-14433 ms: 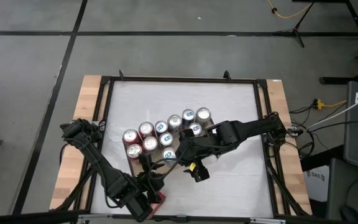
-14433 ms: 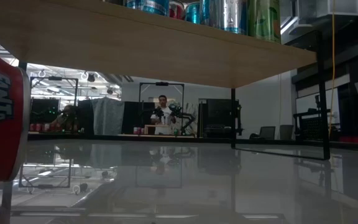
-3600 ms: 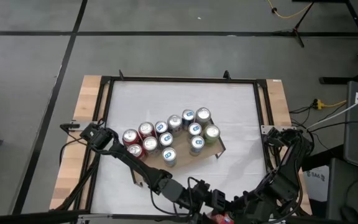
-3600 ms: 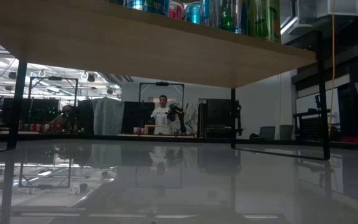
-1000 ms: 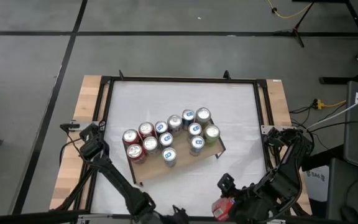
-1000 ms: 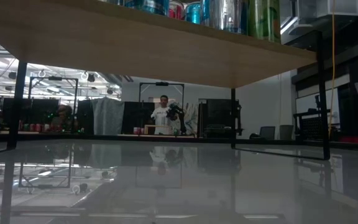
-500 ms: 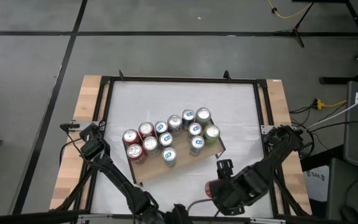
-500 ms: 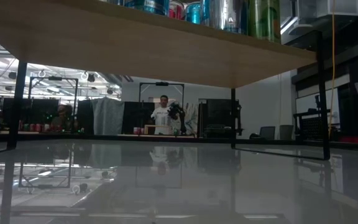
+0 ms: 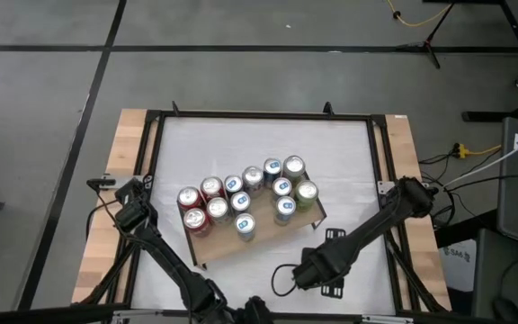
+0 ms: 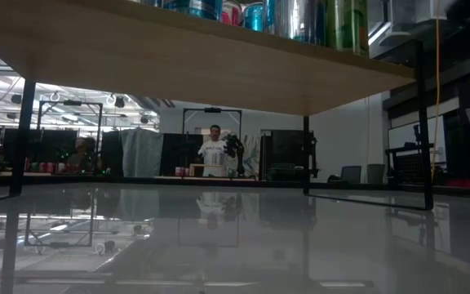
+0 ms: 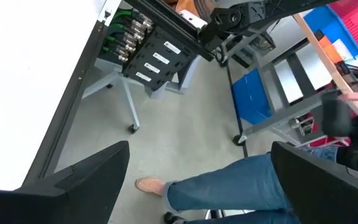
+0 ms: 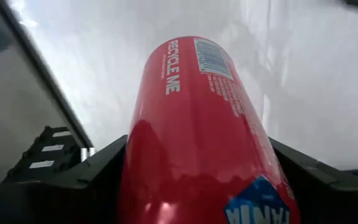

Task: Place canned beverage on shelf
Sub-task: Put the red soda can on the shelf

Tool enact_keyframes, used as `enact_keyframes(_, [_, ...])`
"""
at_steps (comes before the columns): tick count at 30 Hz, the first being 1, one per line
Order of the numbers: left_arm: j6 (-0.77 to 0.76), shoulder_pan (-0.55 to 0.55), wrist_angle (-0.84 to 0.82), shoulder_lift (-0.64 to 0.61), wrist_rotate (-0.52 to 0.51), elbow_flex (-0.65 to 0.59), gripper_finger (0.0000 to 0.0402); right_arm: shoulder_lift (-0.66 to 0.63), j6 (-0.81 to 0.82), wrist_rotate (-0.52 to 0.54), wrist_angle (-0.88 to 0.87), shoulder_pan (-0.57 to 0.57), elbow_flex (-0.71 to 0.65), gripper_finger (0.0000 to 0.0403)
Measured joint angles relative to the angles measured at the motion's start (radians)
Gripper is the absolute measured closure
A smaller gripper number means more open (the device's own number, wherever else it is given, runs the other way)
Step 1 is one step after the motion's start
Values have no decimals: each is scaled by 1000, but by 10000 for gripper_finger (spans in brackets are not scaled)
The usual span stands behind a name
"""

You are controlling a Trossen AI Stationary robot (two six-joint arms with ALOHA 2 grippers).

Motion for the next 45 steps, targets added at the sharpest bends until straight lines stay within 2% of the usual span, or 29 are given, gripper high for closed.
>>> enact_keyframes(5, [0, 0, -13, 0, 0, 0, 14, 0, 6, -58, 85, -4, -116, 111])
enact_keyframes(14, [24, 0, -18, 0, -3, 0, 14, 0, 14, -57, 185, -4, -211, 111])
enact_keyframes(22, [25, 2, -17, 0, -4, 0, 14, -2, 14, -57, 201, -4, -217, 101])
enact_keyframes(35, [25, 3, -16, 0, -10, 0, 14, 2, 9, -54, 222, -3, -220, 9])
enact_keyframes(42, [25, 3, -16, 0, -10, 0, 14, 2, 5, -50, 211, -3, -210, 11])
enact_keyframes(45, [25, 3, -16, 0, -10, 0, 14, 2, 4, -12, 206, -3, -179, 12])
